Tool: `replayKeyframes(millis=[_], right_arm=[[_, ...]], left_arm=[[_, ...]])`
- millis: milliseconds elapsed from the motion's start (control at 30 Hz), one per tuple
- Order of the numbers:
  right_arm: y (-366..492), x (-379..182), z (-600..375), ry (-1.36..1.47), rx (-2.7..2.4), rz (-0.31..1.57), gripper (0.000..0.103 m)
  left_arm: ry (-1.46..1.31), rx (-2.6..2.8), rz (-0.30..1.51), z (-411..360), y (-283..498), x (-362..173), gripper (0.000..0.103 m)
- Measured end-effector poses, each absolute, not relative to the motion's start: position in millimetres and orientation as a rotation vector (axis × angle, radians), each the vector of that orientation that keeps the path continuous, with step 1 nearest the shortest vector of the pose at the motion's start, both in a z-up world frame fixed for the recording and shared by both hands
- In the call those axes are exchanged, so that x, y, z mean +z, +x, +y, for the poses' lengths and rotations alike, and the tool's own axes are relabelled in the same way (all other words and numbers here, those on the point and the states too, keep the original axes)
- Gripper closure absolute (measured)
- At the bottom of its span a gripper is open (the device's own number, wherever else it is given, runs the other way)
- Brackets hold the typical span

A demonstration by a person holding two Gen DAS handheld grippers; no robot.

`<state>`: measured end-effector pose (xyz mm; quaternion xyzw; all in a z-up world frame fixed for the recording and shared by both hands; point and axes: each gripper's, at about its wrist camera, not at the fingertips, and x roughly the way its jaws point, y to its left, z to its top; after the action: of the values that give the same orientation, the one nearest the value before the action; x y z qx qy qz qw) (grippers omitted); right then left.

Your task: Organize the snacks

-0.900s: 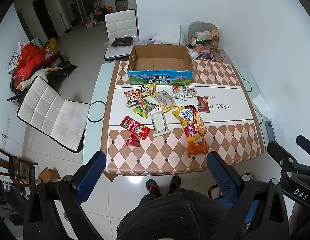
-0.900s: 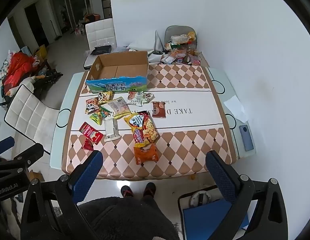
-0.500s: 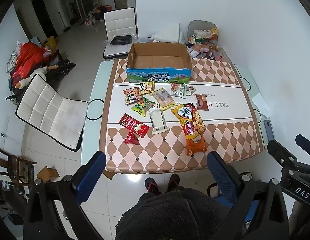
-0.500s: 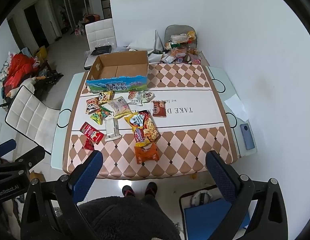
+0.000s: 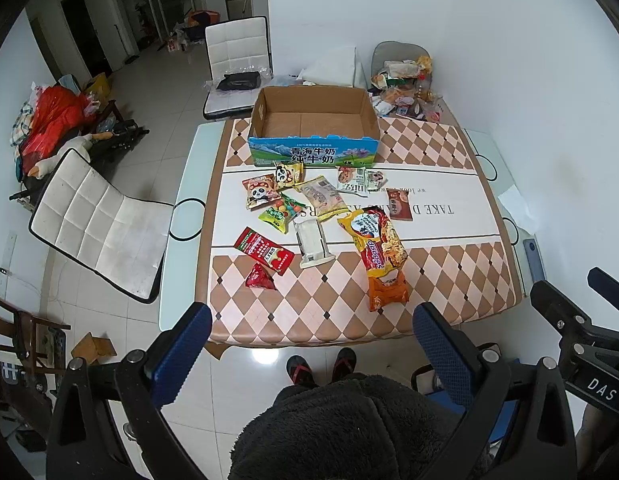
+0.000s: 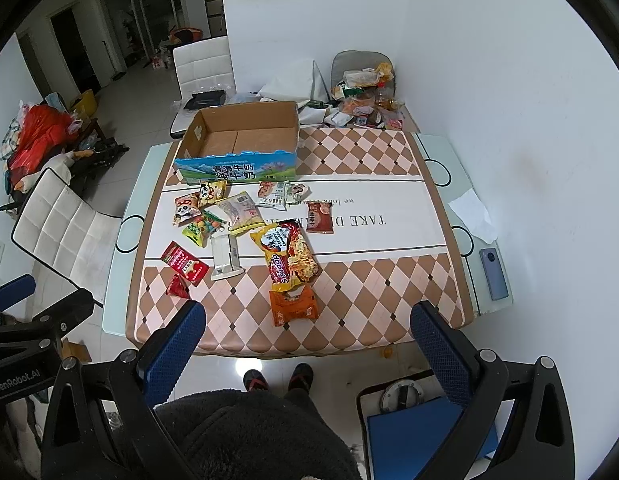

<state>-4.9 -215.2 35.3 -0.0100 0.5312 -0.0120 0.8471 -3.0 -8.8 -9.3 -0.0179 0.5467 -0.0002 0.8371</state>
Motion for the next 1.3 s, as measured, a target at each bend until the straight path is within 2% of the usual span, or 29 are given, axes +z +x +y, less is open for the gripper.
replayKeyframes(millis=[1300], right_arm=[[-5.3, 52.1, -208.6, -0.015, -0.018, 1.087, 0.0]], left_arm=[[-0.04, -0.008, 1.126, -13.0, 1.4, 6.0, 0.0]])
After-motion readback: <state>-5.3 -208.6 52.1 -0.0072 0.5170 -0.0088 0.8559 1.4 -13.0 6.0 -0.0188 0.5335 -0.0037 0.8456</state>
